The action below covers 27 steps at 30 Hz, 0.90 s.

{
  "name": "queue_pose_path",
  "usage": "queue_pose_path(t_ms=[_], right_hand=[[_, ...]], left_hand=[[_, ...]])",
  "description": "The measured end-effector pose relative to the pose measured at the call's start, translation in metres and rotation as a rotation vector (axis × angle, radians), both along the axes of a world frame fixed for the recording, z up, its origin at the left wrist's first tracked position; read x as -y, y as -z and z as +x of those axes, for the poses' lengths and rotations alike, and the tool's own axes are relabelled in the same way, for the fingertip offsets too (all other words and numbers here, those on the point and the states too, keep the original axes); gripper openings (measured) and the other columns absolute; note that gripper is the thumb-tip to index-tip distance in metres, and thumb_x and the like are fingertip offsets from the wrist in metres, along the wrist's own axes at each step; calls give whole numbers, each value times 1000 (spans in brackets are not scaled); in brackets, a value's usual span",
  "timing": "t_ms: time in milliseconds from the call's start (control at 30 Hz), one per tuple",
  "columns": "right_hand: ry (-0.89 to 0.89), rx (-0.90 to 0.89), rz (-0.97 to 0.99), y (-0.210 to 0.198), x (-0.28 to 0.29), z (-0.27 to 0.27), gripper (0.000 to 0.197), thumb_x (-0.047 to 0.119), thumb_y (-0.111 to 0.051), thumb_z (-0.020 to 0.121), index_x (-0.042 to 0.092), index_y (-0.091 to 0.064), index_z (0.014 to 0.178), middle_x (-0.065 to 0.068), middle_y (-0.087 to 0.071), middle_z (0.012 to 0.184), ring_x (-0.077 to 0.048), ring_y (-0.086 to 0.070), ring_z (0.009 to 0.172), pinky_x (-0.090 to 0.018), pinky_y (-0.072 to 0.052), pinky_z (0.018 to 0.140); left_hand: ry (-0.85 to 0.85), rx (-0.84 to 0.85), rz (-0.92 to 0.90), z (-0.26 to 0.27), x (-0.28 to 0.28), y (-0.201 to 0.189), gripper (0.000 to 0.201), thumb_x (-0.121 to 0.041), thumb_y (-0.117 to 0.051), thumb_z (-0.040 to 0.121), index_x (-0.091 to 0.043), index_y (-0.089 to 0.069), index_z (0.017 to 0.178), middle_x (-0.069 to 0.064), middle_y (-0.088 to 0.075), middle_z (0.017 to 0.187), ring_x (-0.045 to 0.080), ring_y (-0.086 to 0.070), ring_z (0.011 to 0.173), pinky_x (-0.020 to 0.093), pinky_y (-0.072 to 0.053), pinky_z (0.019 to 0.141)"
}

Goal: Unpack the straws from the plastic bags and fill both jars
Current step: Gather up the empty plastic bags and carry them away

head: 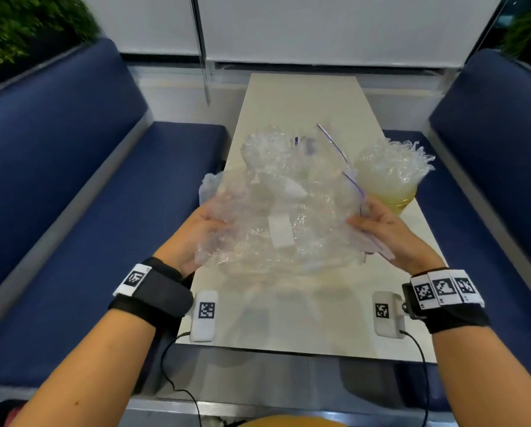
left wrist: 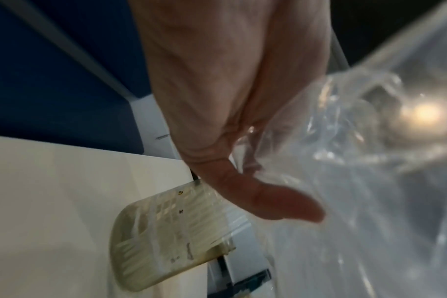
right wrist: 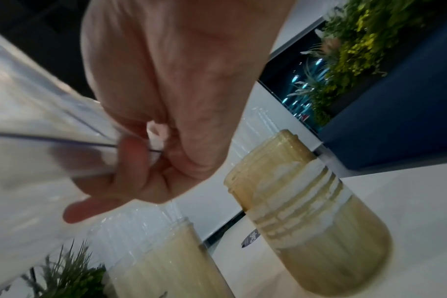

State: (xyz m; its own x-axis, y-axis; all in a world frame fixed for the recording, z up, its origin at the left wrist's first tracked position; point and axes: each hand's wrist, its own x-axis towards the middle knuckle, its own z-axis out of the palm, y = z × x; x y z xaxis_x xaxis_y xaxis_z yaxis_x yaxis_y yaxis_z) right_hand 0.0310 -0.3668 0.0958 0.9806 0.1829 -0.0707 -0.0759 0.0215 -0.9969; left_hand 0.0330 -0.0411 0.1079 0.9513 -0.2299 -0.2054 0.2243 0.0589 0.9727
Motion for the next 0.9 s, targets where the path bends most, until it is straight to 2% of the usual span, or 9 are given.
queue_pose_path(t_ms=[100, 267, 367, 433, 533, 633, 700, 800, 900], right_hand=[[39, 56, -89, 4, 5, 3, 34, -25, -38, 87, -10, -69, 87, -8, -71, 81, -17, -67, 72, -26, -55, 68], [-18, 171, -156, 5, 5, 1, 74, -33, -21, 64, 22, -67, 46, -10, -66, 109, -16, -64, 100, -25, -52, 85], [25, 233, -190, 4, 2, -1, 72, -30, -26, 62, 26, -67, 45, -11, -62, 122, -12, -61, 109, -21, -49, 90], [62, 245, -236, 5, 1, 0, 76, -33, -27, 64, 29, -67, 45, -1, -64, 115, 2, -62, 100, -11, -47, 83], [-17, 233, -360, 12, 6, 4, 65, -20, -36, 74, 32, -73, 62, 5, -64, 117, 1, -60, 107, -21, -41, 94], [71, 242, -269, 8, 11, 7, 46, 0, -42, 90, 39, -64, 100, 10, -64, 128, -11, -57, 122, -47, -40, 108], [131, 393, -362, -12, -4, 0, 27, 26, -51, 95, 38, -56, 119, 13, -60, 132, -8, -53, 127, -42, -36, 113], [-73, 617, -834, -38, -57, -11, 91, 72, -77, 61, 32, -47, 137, 17, -54, 134, -2, -49, 124, -24, -37, 106], [-291, 508, -962, -35, -98, -3, 93, 64, -87, 54, 33, -52, 134, 17, -66, 111, 0, -58, 93, -22, -46, 79]], left_hand=[[-19, -105, -128, -2, -1, -9, 36, 1, -41, 98, -8, -76, 94, 3, -75, 90, 10, -72, 70, 21, -56, 58], [41, -236, -284, -5, -10, -13, 47, -19, -32, 99, -8, -73, 79, 10, -76, 100, 27, -71, 79, 34, -59, 66], [112, -224, -146, -10, -11, -9, 42, -55, -45, 100, -15, -55, 108, 10, -68, 101, 24, -70, 79, 41, -55, 71], [218, -186, -3, -13, -7, -6, 44, -37, -68, 94, -28, -45, 130, 12, -68, 116, 26, -72, 95, 50, -59, 79], [157, 40, 245, -14, -4, -7, 66, -9, -77, 87, -39, -46, 136, -1, -61, 127, 27, -67, 109, 49, -58, 93], [73, 252, 413, -5, -10, -16, 56, -3, -78, 84, -28, -57, 130, -5, -64, 123, 19, -67, 110, 28, -61, 78], [127, 346, 561, -3, -8, -22, 44, -7, -77, 86, -23, -63, 124, -7, -70, 111, 15, -70, 101, 24, -58, 77], [265, 406, 537, -3, 10, -35, 37, -10, -74, 90, -20, -64, 124, -7, -72, 108, 6, -68, 93, 23, -56, 77], [275, 436, 494, -3, 18, -46, 31, -2, -72, 89, -16, -67, 117, 1, -74, 104, 8, -69, 90, 23, -56, 72]])
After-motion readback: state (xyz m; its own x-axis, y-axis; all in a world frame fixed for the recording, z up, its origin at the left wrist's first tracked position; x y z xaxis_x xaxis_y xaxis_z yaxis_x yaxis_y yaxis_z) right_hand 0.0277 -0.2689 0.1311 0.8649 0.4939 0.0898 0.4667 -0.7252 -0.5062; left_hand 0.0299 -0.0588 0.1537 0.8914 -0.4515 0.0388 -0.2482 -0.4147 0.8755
